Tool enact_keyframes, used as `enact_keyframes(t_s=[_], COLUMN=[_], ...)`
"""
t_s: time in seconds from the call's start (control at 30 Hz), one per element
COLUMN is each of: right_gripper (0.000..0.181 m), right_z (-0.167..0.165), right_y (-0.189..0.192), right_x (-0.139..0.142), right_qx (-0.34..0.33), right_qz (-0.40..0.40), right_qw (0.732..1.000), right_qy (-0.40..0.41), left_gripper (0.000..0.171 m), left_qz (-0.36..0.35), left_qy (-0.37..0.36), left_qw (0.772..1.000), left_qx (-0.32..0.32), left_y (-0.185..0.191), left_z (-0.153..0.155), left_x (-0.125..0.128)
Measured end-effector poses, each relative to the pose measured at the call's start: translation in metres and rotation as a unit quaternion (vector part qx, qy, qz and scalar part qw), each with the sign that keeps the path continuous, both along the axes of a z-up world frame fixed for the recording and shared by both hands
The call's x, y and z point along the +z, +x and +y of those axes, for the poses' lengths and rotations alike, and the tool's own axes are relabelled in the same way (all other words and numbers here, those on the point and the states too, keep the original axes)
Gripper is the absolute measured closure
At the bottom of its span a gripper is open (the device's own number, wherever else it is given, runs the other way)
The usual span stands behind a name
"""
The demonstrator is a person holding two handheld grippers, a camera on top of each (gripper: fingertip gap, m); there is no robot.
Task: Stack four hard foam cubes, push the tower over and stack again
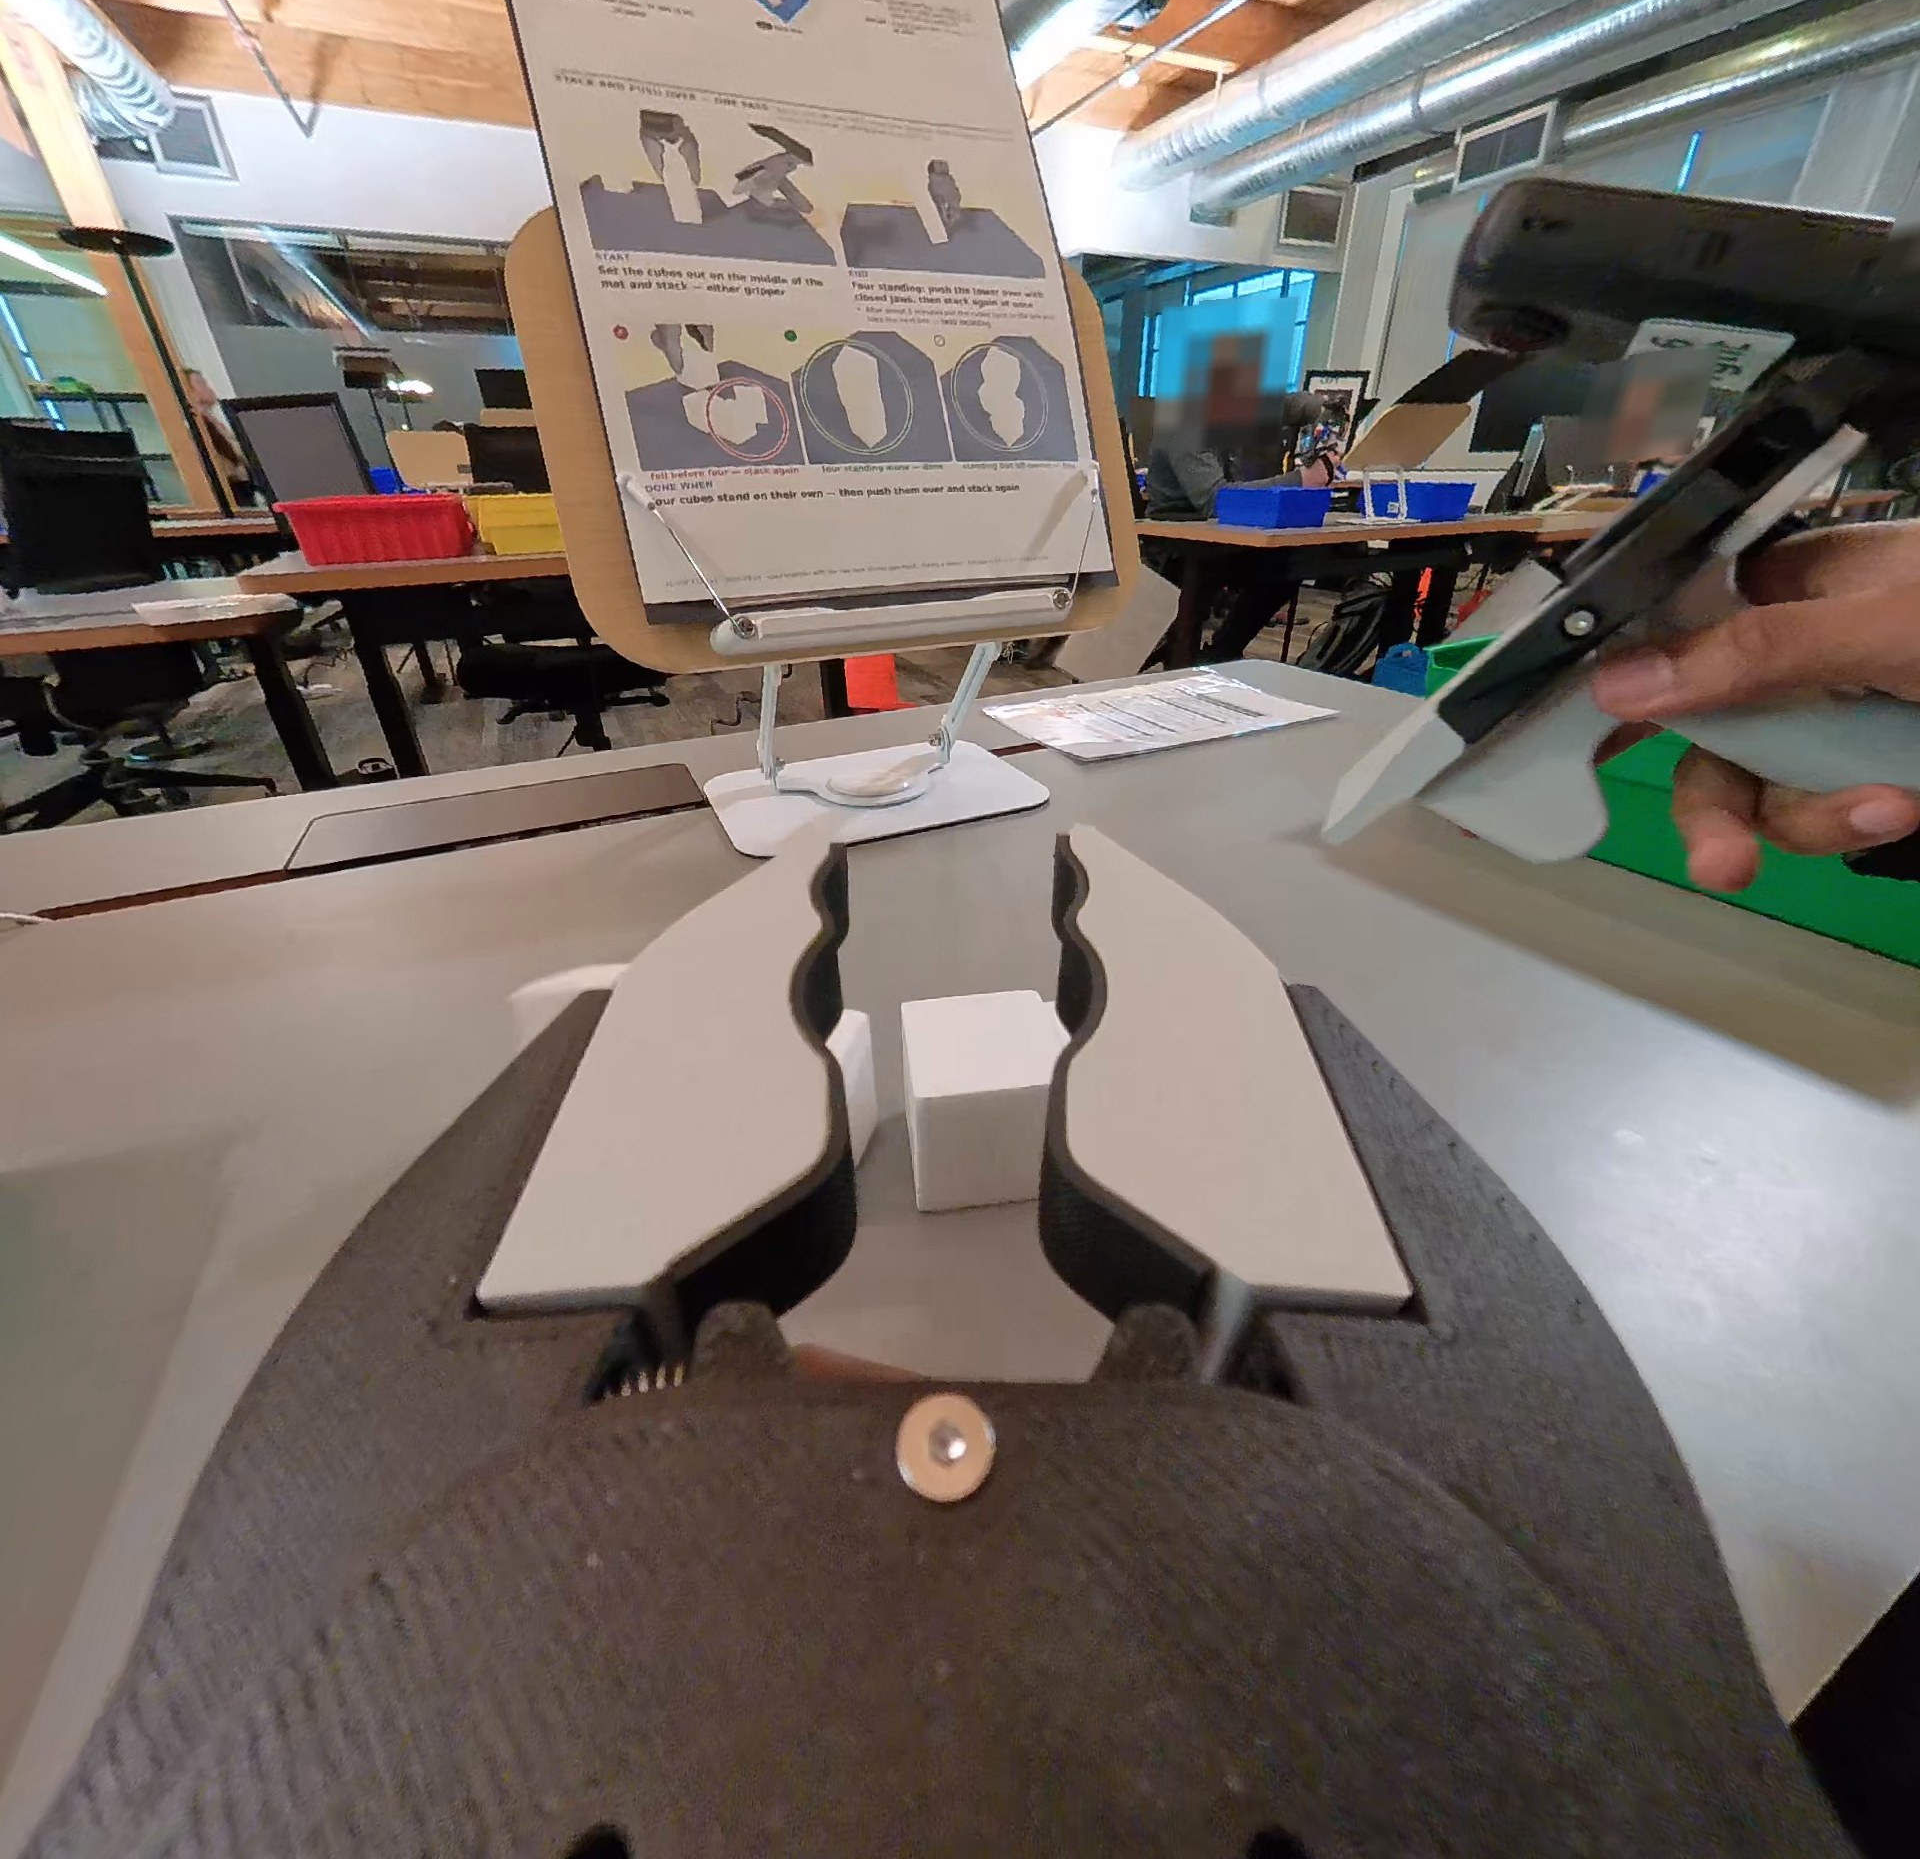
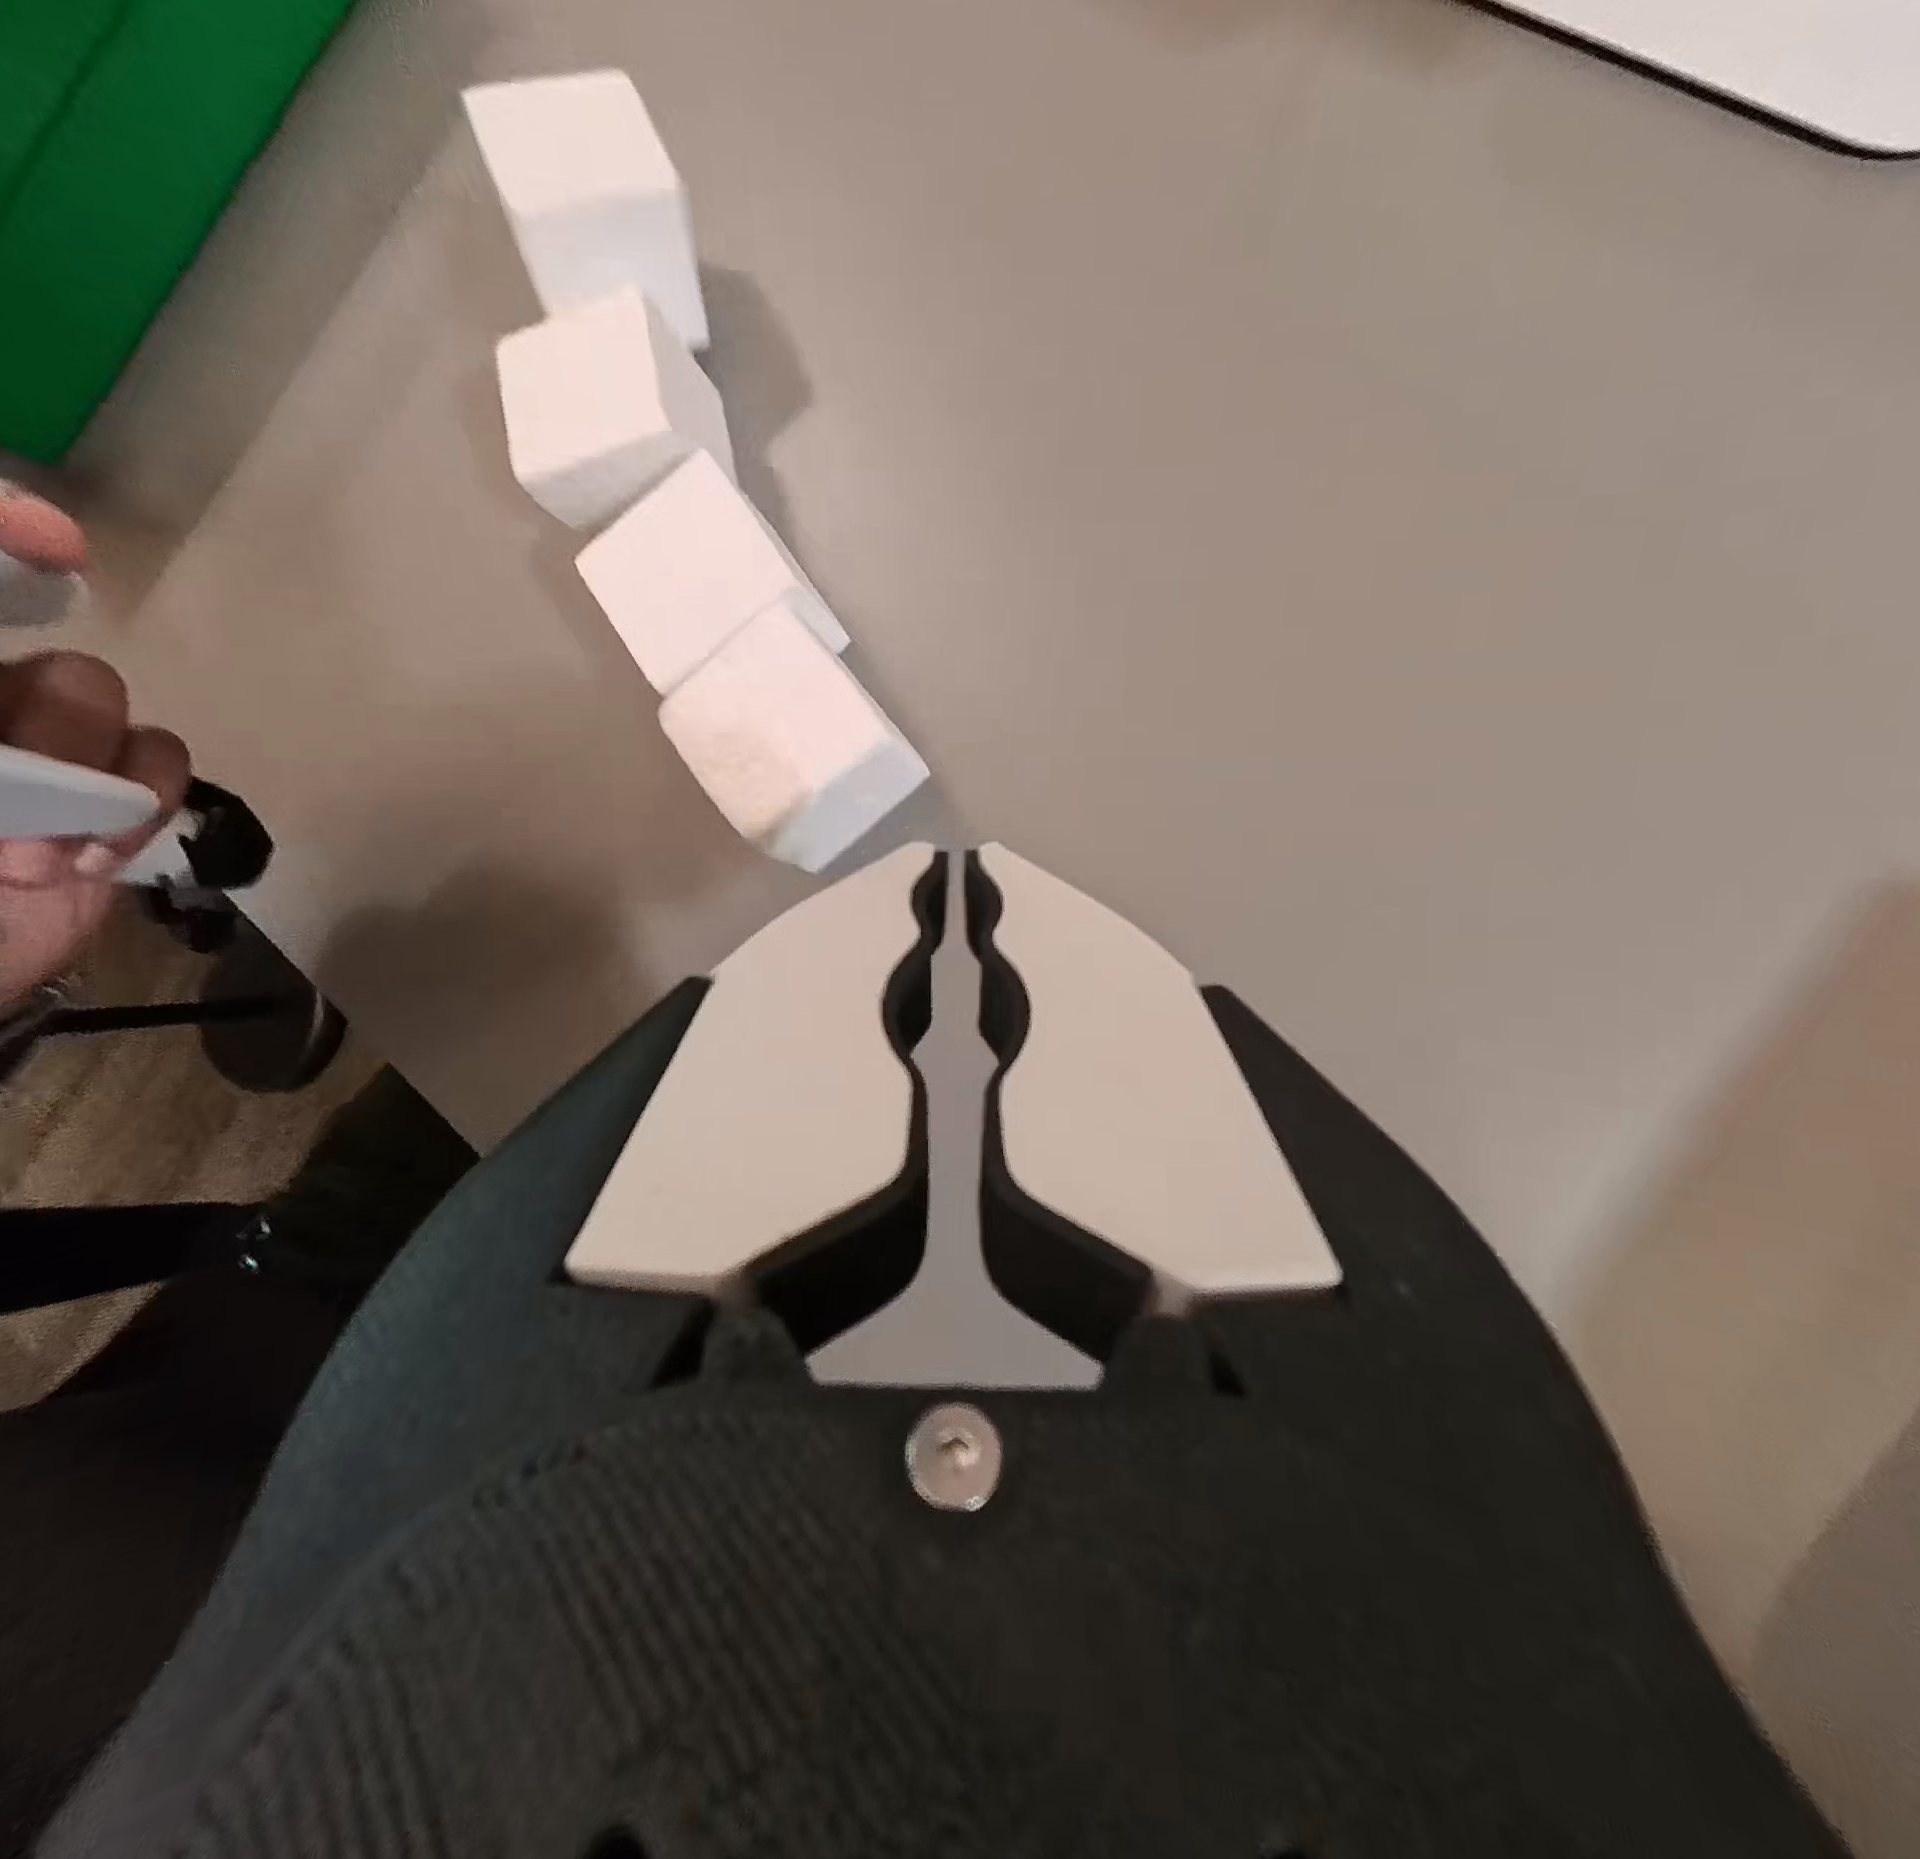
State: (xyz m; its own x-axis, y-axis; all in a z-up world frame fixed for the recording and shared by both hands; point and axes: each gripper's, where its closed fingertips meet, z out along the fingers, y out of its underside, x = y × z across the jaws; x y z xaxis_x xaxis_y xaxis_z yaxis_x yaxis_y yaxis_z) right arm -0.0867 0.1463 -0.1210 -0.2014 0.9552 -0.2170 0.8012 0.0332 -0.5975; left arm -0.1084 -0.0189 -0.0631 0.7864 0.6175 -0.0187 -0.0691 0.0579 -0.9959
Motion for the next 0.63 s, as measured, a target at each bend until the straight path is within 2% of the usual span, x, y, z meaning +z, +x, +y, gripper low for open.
enact_keyframes(t_s=[0.2, 0.5, 0.63], right_gripper=[0.168, 0.163, 0.163], right_z=[0.007, 0.004, -0.007], right_y=[0.017, 0.02, 0.025], right_x=[-0.015, -0.017, -0.019], right_qx=[0.034, 0.106, 0.129], right_qz=[0.023, 0.171, 0.184], right_qw=[0.999, 0.978, 0.974], right_qy=[0.016, 0.059, 0.015], left_gripper=[0.132, 0.13, 0.131], left_qz=[-0.021, -0.052, -0.067], left_qy=[-0.011, -0.057, -0.071], left_qw=[1.0, 0.996, 0.995], left_qx=[-0.011, -0.036, -0.014], left_y=[-0.002, -0.002, -0.012], left_z=[0.004, 0.014, 0.01], left_x=[-0.009, -0.034, -0.043])
